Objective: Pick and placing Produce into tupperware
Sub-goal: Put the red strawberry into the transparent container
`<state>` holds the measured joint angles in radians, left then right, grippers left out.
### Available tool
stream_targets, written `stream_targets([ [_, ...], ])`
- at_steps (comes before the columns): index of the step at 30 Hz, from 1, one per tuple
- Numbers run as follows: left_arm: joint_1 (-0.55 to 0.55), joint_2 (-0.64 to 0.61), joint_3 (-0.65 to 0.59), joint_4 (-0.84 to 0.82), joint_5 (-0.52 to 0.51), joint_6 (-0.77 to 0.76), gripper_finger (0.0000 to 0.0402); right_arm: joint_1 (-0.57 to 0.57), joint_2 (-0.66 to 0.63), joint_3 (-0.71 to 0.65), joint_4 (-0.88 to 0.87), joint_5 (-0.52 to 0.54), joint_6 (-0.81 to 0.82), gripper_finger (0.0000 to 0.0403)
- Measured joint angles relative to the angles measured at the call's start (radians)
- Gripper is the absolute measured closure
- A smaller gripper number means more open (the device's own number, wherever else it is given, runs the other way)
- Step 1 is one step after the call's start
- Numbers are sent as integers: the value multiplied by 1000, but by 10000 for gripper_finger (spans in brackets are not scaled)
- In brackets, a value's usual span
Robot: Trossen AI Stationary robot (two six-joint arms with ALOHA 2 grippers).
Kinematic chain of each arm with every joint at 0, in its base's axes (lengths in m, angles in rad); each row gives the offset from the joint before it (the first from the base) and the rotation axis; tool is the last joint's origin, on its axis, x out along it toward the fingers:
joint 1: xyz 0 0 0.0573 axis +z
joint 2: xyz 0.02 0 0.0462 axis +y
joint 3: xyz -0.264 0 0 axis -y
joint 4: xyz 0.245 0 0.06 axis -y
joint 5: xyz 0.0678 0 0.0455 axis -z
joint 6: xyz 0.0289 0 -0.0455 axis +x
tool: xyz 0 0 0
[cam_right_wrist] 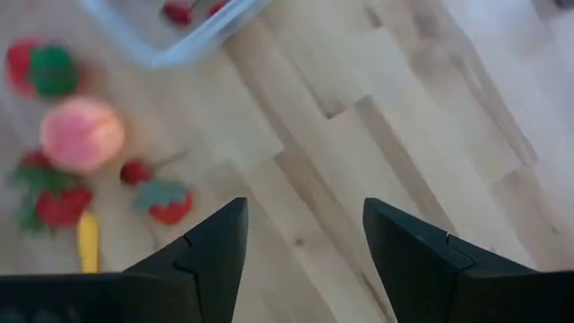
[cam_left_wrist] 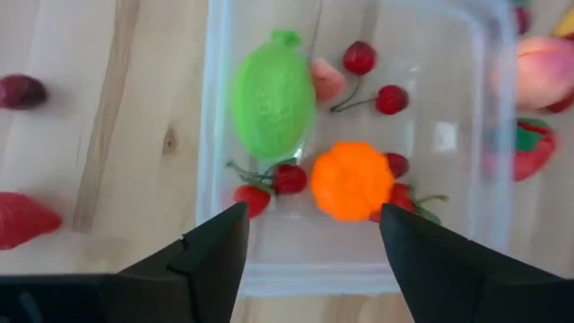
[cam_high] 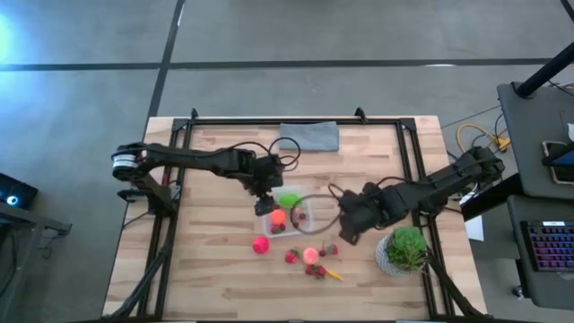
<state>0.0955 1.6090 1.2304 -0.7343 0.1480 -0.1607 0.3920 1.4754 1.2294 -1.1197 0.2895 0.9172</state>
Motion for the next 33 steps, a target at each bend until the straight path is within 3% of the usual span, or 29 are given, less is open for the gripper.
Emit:
stream_targets([
  [4,-36,-65,0,-7,-13,-28,164,83,0,-8,1,53,-81,188],
  [9,-105,-145,-4,-17,-142,-43,164,237,0,-21,21,293,-91,188],
  [11,-133,-179,-14,-17,-200,-43,164,284,2,-46,58,315,-70,188],
  [16,-183,-276,-90,-17,-320,-39,164,324,38,-95,220,161,137,188],
  [19,-188,-346,-158,-15,-355,-43,164,324,89,-100,308,123,223,188],
  [22,-187,-415,-227,-15,-365,-59,164,301,158,-68,322,88,235,188],
  [28,-187,-539,-345,-8,-366,-70,164,226,283,-16,316,-94,234,188],
  [33,-187,-605,-391,-10,-366,-70,164,194,331,21,306,-106,205,188],
])
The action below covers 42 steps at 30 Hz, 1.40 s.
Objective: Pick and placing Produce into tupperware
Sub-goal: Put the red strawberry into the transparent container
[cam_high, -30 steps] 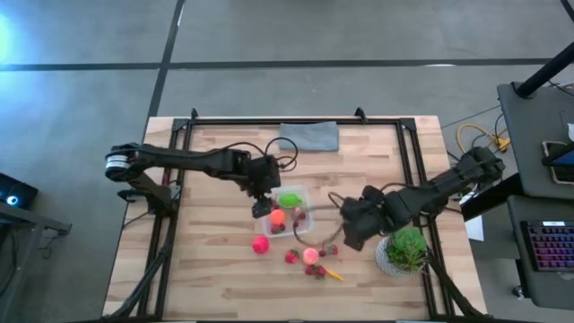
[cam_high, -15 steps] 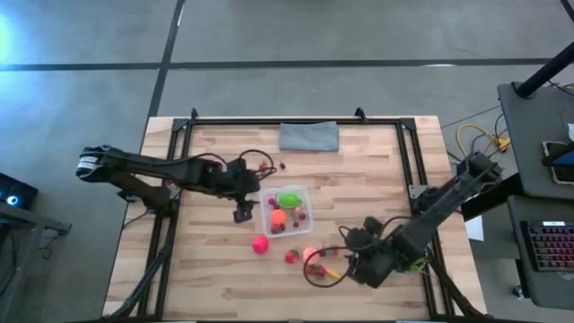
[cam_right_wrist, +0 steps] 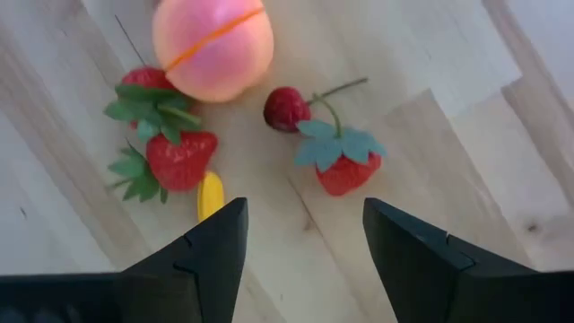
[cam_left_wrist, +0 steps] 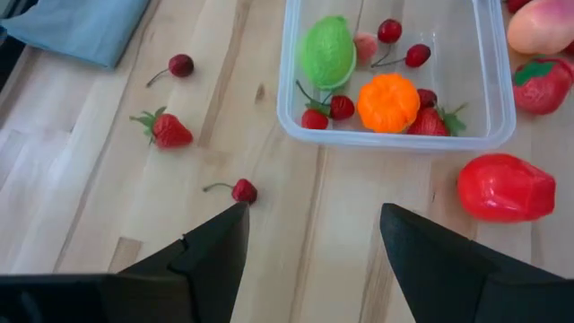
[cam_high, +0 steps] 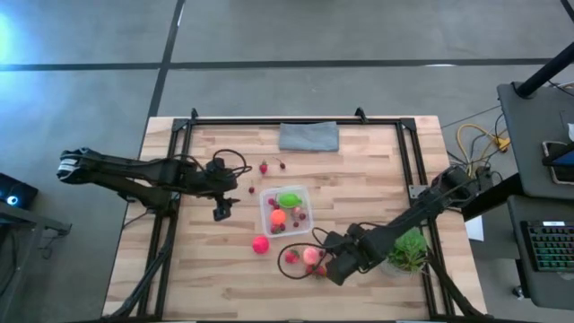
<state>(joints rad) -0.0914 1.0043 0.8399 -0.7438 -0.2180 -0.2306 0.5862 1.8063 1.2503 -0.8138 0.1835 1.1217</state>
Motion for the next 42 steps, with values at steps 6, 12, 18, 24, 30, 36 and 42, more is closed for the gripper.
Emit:
stream_targets([
  [6,0,-41,-25,2,-51,8,164,-2,17,-7,-20,43,-61,188],
  [12,0,-42,-41,1,-92,6,164,-5,53,-21,-21,50,-167,188],
  [18,0,-25,-44,2,-94,6,164,-10,57,-21,-18,43,-180,188],
  [24,0,-26,-45,2,-94,6,164,-23,56,-22,-1,42,-180,188],
  [30,0,-26,-45,2,-94,8,164,-46,56,-30,46,43,-180,188],
  [36,0,-26,-45,2,-94,10,164,-50,56,-60,54,45,-146,188],
  [42,0,-26,-45,2,-94,10,164,-50,56,-76,65,44,-119,188],
])
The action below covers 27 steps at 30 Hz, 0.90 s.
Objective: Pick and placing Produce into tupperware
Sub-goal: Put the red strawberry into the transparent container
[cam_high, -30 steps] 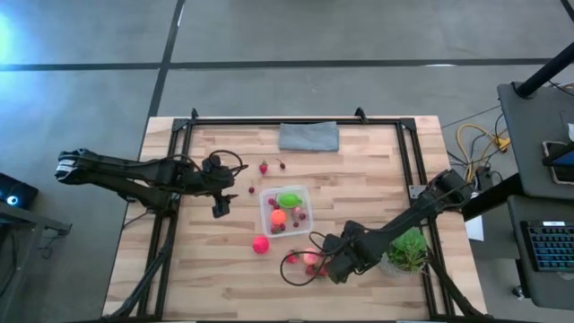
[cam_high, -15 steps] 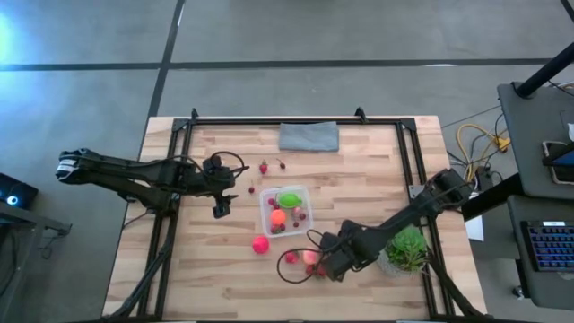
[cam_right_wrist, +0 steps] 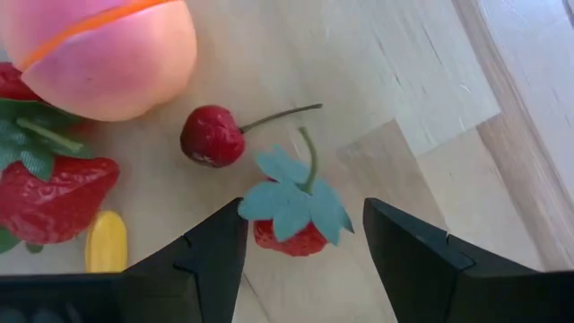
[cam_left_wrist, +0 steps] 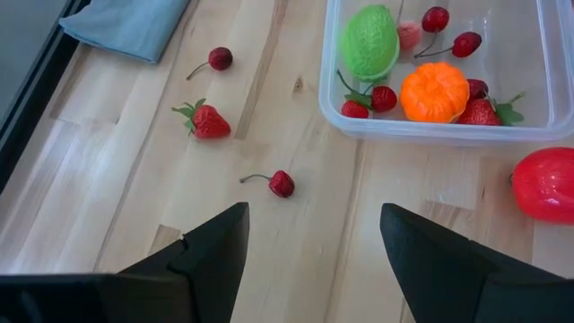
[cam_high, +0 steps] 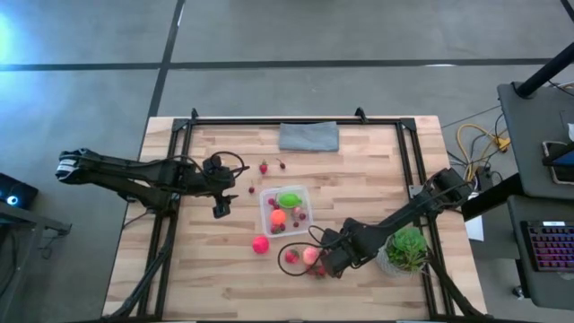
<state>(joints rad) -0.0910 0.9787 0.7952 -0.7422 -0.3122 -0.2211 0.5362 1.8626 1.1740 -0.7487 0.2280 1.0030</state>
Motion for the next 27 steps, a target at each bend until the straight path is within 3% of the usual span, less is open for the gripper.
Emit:
stream_targets([
  [27,0,1,0,0,-8,-5,164,0,0,-44,57,9,44,188],
])
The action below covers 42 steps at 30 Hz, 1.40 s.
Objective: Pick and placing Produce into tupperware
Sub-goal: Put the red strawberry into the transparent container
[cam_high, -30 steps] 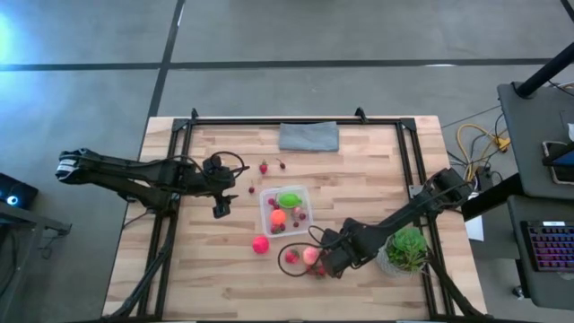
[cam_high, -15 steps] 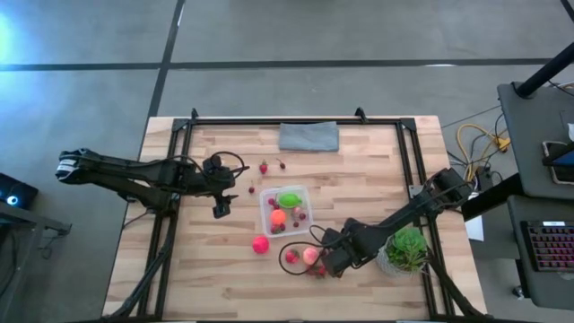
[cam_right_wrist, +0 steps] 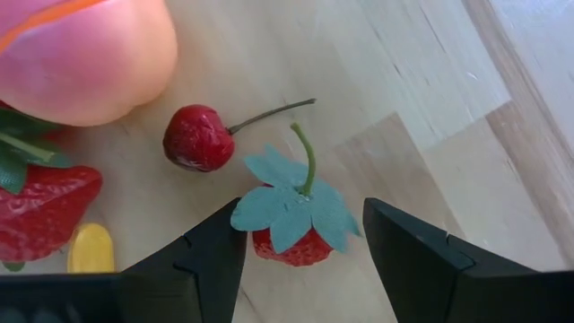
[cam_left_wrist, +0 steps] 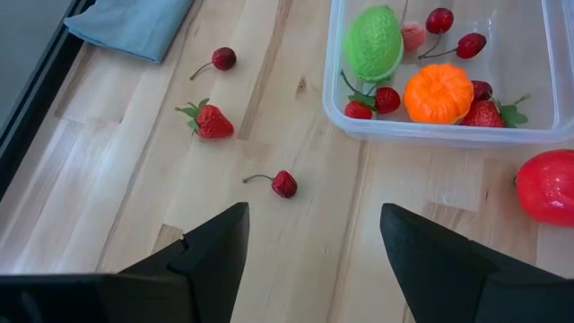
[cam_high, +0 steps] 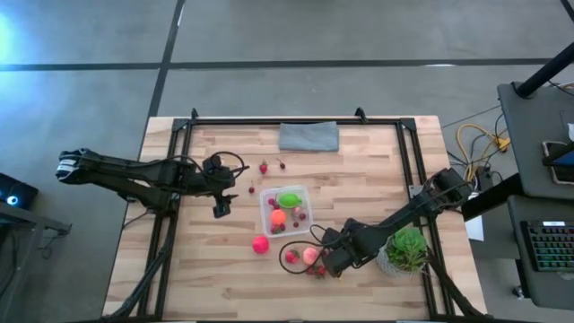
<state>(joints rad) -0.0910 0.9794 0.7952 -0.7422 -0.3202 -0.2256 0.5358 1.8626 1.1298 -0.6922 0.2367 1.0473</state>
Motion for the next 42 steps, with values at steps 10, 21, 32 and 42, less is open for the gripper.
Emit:
stream_targets([
  [10,0,0,0,0,0,0,164,0,0,-5,8,0,0,188],
  [21,0,0,0,0,0,0,164,0,0,-5,20,0,0,218],
  [32,0,0,0,0,0,0,164,0,0,-5,25,0,0,261],
  [42,0,0,0,0,0,0,164,0,-5,8,0,0,51,239],
])
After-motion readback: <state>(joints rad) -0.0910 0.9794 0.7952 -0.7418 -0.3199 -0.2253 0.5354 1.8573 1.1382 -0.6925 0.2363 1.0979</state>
